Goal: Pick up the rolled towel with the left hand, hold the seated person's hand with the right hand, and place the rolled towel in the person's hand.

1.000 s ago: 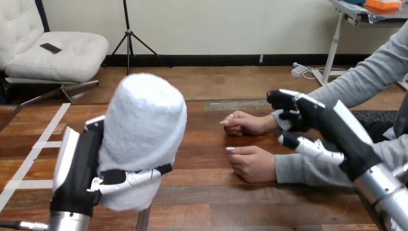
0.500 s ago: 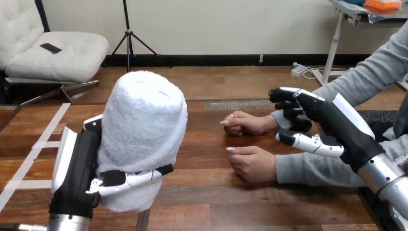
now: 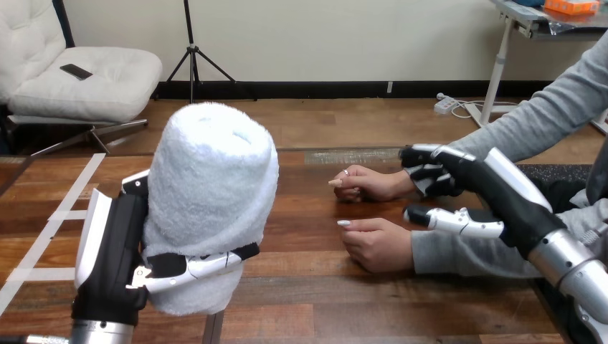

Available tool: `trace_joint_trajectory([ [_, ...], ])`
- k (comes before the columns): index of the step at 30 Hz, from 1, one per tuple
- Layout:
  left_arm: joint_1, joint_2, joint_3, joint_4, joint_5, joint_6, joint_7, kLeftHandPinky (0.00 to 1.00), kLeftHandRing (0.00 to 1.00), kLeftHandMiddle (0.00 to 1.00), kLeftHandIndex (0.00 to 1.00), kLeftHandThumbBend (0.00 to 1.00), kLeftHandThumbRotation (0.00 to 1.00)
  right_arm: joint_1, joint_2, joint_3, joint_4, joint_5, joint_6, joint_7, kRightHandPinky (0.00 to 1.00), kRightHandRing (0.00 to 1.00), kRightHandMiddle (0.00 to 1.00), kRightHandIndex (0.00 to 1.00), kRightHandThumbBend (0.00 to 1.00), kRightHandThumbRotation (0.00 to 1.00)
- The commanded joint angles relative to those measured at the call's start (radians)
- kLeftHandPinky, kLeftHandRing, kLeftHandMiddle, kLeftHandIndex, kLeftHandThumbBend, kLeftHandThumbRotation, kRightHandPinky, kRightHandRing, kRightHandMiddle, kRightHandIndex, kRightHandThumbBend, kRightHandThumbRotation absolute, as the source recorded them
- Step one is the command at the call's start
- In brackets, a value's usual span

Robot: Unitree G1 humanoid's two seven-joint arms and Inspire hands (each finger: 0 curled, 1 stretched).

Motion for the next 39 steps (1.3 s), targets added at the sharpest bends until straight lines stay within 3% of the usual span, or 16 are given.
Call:
trace_joint_trajectory([
  [1, -0.045, -0.006, 0.030, -0.073, -0.040, -0.035, -0.013, 0.25, 0.30, 0.37, 0.38, 0.59, 0.00, -0.115, -0.037, 0.015, 0.030, -0.021, -0.004, -0.029, 0.69, 0.80, 0.84, 0.84, 0.82, 0.61],
  [13, -0.044, -0.009, 0.042, -0.078, -0.054, -0.053, -0.037, 0.25, 0.30, 0.37, 0.38, 0.59, 0.00, -0.166, -0.065, 0.051, 0.088, -0.074, 0.048, -0.023, 0.72, 0.84, 0.88, 0.86, 0.87, 0.60],
  [39, -0.047, -0.023, 0.050, -0.075, -0.066, -0.047, -0.066, 0.25, 0.30, 0.36, 0.38, 0.59, 0.00, -0.278, -0.103, 0.154, 0.255, -0.204, 0.042, -0.091, 0.74, 0.85, 0.87, 0.86, 0.95, 0.62],
])
